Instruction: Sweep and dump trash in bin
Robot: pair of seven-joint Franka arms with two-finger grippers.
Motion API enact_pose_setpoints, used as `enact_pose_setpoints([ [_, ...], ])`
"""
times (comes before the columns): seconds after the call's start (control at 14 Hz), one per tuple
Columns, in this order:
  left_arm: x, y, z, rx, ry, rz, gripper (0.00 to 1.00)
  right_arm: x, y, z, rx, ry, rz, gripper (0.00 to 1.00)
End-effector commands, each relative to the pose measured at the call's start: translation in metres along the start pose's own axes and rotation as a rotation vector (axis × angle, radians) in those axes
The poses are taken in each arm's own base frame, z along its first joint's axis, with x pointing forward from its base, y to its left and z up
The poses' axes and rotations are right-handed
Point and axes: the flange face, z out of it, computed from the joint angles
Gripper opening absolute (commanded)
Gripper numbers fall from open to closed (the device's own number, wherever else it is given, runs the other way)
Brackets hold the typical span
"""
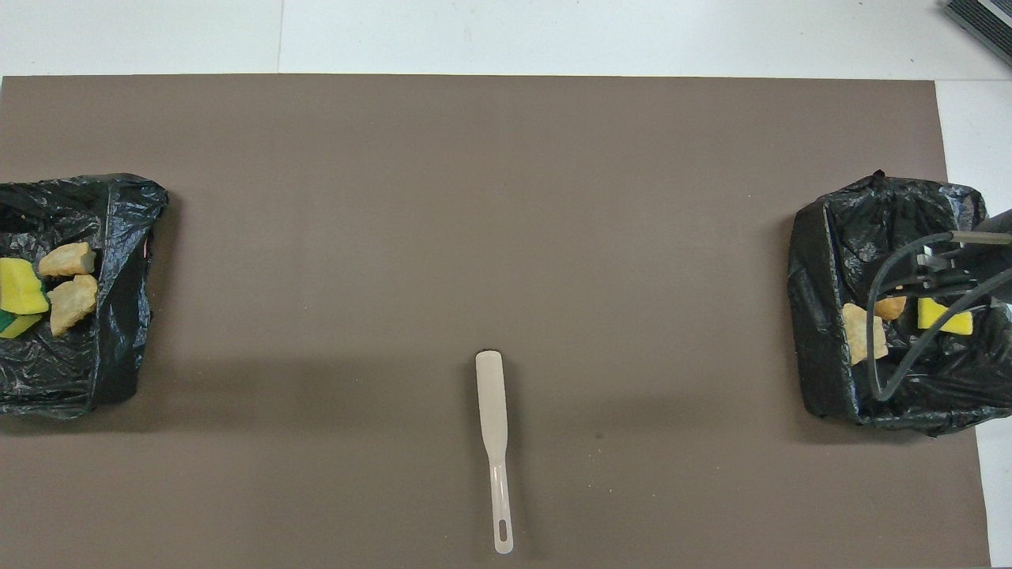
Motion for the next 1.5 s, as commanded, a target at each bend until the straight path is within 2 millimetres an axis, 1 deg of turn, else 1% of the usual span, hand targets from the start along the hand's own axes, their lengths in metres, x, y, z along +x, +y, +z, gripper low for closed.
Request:
enact_pose_setpoints([
  [0.0,-0.018,0.000,-0.010,-0.025,0.097,0.018,0.00,-0.007,0.002,0.001,0.016,-0.006,0.013,1.00],
  [0.14,-0.020,0.006,-0.016,-0.082,0.240,-0.011,0.00,-0.007,0.002,0.000,0.016,-0.003,0.013,1.00],
  [0.29,-0.014,0.007,-0.024,-0.086,0.284,-0.012,0.00,-0.007,0.002,0.001,0.016,-0.006,0.013,1.00],
  [0.43,-0.002,0.012,-0.030,-0.143,0.376,-0.091,0.00,-0.007,0.002,0.000,0.016,-0.005,0.013,1.00],
  [0.64,0.013,0.022,-0.044,-0.235,0.503,-0.192,0.00,-0.007,0.002,0.001,0.016,-0.006,0.013,1.00],
  [0.78,0.033,0.030,-0.061,-0.340,0.616,-0.289,0.00,-0.006,0.002,0.001,0.016,-0.006,0.013,1.00],
  [0.86,0.053,0.036,-0.086,-0.378,0.640,-0.356,0.00,-0.007,0.002,0.001,0.016,-0.006,0.013,1.00],
  [0.93,0.074,0.041,-0.106,-0.397,0.637,-0.401,0.00,-0.007,0.002,0.001,0.016,-0.006,0.013,1.00],
  [1.0,0.093,0.047,-0.131,-0.375,0.639,-0.386,0.00,-0.007,0.002,0.001,0.016,-0.006,0.013,1.00],
  [1.07,0.103,0.051,-0.147,-0.361,0.649,-0.368,0.00,-0.007,0.002,0.001,0.016,-0.006,0.013,1.00],
  [1.14,0.111,0.056,-0.157,-0.385,0.675,-0.377,0.00,-0.007,0.002,0.000,0.016,-0.005,0.013,1.00],
  [1.21,0.117,0.058,-0.164,-0.429,0.695,-0.443,0.00,-0.007,0.002,0.000,0.016,-0.005,0.014,1.00],
  [1.36,0.151,0.069,-0.198,-0.442,0.704,-0.523,0.00,-0.006,0.002,0.001,0.016,-0.005,0.013,1.00],
  [1.43,0.178,0.076,-0.218,-0.454,0.712,-0.520,0.00,-0.006,0.002,0.001,0.016,-0.008,0.013,1.00],
])
